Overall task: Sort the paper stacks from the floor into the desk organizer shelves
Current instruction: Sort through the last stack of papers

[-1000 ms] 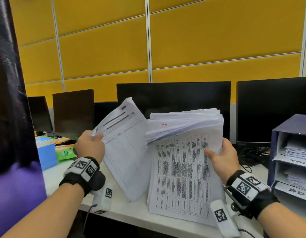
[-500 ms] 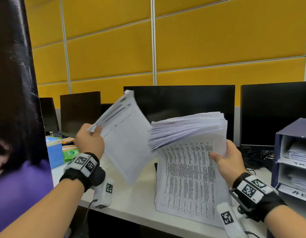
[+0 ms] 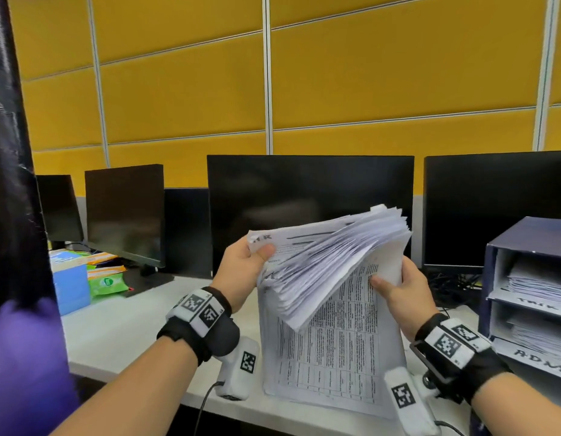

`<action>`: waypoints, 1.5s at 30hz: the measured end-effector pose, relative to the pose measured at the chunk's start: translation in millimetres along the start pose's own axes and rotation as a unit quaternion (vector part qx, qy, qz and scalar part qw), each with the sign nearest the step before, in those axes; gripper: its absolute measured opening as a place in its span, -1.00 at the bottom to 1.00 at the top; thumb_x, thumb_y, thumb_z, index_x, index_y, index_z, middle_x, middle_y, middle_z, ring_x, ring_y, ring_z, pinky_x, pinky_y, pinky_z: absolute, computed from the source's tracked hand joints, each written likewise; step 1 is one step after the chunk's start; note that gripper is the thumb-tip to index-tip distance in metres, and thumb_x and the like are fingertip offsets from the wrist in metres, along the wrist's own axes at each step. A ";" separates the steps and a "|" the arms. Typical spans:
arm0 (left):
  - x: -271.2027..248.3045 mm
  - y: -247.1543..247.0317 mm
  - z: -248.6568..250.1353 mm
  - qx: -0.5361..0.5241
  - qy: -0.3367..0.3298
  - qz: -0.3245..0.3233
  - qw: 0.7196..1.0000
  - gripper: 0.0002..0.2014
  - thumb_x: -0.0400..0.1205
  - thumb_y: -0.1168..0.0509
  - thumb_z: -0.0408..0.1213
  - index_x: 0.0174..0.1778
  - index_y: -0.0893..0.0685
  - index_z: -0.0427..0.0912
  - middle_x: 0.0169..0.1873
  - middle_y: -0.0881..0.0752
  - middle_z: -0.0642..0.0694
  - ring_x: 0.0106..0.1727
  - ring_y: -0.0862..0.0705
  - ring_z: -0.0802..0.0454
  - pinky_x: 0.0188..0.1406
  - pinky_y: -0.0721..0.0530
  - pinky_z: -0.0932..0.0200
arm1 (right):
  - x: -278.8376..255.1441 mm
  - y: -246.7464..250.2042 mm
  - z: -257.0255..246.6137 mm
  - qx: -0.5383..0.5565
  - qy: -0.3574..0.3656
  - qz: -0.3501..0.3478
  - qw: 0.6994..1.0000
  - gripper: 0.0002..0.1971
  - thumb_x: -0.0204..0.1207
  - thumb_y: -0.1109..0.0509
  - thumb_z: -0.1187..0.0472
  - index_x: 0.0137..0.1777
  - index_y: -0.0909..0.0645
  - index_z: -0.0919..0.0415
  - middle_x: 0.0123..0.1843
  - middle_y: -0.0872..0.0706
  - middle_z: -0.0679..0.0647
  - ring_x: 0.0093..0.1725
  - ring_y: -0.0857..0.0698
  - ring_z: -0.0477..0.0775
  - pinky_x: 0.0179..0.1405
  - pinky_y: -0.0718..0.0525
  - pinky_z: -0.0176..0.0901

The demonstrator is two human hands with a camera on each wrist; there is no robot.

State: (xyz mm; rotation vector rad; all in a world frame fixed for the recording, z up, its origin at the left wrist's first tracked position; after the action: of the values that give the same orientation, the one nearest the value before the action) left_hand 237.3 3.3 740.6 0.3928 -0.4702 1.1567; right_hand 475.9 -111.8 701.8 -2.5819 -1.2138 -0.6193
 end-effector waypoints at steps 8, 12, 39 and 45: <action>-6.5 -4.0 -30.4 0.035 0.072 -0.118 0.990 -0.52 0.56 -0.35 -0.55 0.37 -0.51 -0.10 0.23 -0.71 -0.10 0.29 -0.68 -0.07 0.22 -0.71 -0.09 | 14.1 -0.6 7.0 -0.030 -0.020 0.061 0.997 -0.71 0.52 -0.39 0.44 0.22 -0.51 0.26 0.05 -0.68 0.14 0.00 -0.68 0.12 0.00 -0.64 0.01; -12.9 -15.6 -25.0 0.058 0.029 -0.096 0.993 -0.52 0.53 -0.44 -0.13 0.35 -0.47 0.04 0.20 -0.70 0.06 0.23 -0.70 0.11 0.11 -0.74 0.12 | 13.0 -4.7 10.9 -0.054 -0.012 0.081 0.995 -0.67 0.52 -0.40 0.37 0.21 -0.44 0.10 0.02 -0.63 0.01 0.05 -0.65 0.10 0.07 -0.67 0.08; -23.5 -28.4 -16.9 0.038 0.022 0.090 0.995 -0.43 0.56 -0.46 -0.18 0.28 -0.19 0.02 0.19 -0.57 -0.02 0.17 -0.67 0.05 0.16 -0.72 0.01 | -10.4 -13.4 -14.8 -0.035 0.082 -0.020 0.996 -0.53 0.52 -0.38 0.41 0.36 -0.37 0.07 0.07 -0.60 -0.17 0.02 -0.63 -0.25 -0.30 -0.61 -0.44; -28.3 -16.8 19.4 0.228 -0.268 0.196 0.915 -0.62 0.52 -0.47 -0.15 0.22 -0.56 -0.01 0.27 -0.50 -0.04 0.27 -0.51 0.08 0.26 -0.52 0.32 | -1.9 -10.6 -9.8 -0.042 0.055 -0.018 0.997 -0.58 0.54 -0.37 0.42 0.32 -0.39 0.09 0.04 -0.60 -0.11 -0.03 -0.58 -0.30 -0.24 -0.50 -0.49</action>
State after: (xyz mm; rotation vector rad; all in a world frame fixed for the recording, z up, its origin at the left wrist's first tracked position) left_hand 240.9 -34.7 740.5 1.0765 -0.7825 1.5557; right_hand 463.8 -110.0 709.8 -2.5594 -1.2270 -0.8243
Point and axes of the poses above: each hand's wrist, its own x-axis towards the middle knuckle, its own y-axis out of the back of the hand, z = x × y, the point moved 3 cm from there along x, towards the middle knuckle
